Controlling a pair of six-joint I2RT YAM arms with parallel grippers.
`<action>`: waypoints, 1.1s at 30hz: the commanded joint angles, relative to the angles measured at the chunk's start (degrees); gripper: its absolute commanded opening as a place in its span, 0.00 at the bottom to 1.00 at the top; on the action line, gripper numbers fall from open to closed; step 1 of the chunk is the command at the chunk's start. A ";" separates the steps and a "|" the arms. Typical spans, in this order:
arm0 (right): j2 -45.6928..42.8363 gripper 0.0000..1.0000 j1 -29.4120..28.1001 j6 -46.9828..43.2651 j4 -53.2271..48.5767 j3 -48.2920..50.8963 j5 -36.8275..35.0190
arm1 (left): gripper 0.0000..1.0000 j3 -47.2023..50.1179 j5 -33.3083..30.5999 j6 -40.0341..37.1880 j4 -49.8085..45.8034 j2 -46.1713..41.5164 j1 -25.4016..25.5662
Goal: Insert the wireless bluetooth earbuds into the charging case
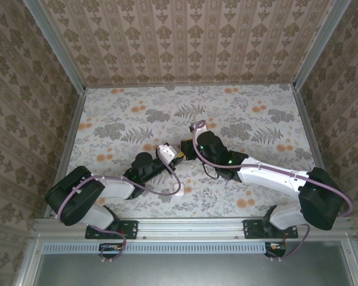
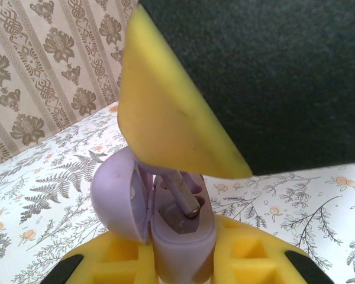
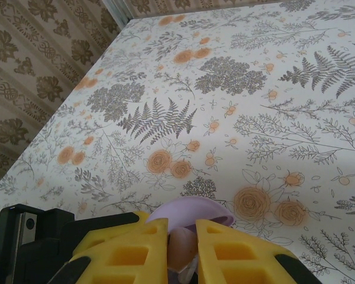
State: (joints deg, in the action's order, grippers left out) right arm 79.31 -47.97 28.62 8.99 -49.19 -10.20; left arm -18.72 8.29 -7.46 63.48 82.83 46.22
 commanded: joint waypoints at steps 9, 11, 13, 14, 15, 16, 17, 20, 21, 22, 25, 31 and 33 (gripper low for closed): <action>2.08 0.17 0.16 0.70 -5.88 1.13 -3.60 | 0.09 -1.45 0.56 1.18 9.95 -0.74 0.45; 2.17 0.17 0.32 0.77 -5.91 1.19 -3.68 | 0.09 -1.41 0.54 1.32 9.96 -0.79 0.43; 2.32 0.18 0.29 1.09 -5.77 1.30 -3.61 | 0.10 -1.23 0.43 1.47 9.91 -0.75 0.42; 2.43 0.18 0.36 1.31 -5.75 1.32 -3.52 | 0.10 -1.14 0.41 1.60 9.96 -0.87 0.37; 2.61 0.18 0.35 1.37 -5.74 1.29 -3.35 | 0.09 -1.06 0.43 1.70 9.96 -0.83 0.31; 2.68 0.18 0.42 1.47 -5.76 1.23 -3.25 | 0.10 -1.05 0.40 1.67 9.92 -0.87 0.36; 2.76 0.18 0.50 1.52 -5.74 1.20 -3.18 | 0.10 -1.05 0.32 1.67 9.92 -0.74 0.36; 2.87 0.18 0.52 1.68 -5.54 1.19 -3.08 | 0.10 -1.22 0.23 1.78 9.99 -0.65 0.30; 2.97 0.18 0.63 1.70 -5.43 1.23 -2.99 | 0.10 -1.23 0.23 1.80 9.95 -0.65 0.28; 3.04 0.18 0.59 1.72 -5.41 1.21 -2.87 | 0.10 -1.23 0.24 1.79 9.99 -0.58 0.27; 3.16 0.18 0.77 1.98 -5.46 1.20 -2.65 | 0.10 -1.19 0.27 1.80 9.99 -0.65 0.18; 3.13 0.19 0.95 2.42 -4.84 1.72 -2.21 | 0.09 -0.88 0.06 2.28 9.99 -0.96 -0.07; 3.19 0.20 1.13 2.45 -4.78 1.73 -2.03 | 0.10 -0.83 -0.03 2.19 9.99 -0.91 -0.16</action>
State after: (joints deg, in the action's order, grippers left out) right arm 80.58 -47.72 30.48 10.07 -49.19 -10.37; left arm -18.72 8.05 -6.52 63.48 83.33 46.09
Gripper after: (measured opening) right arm 0.195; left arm 0.187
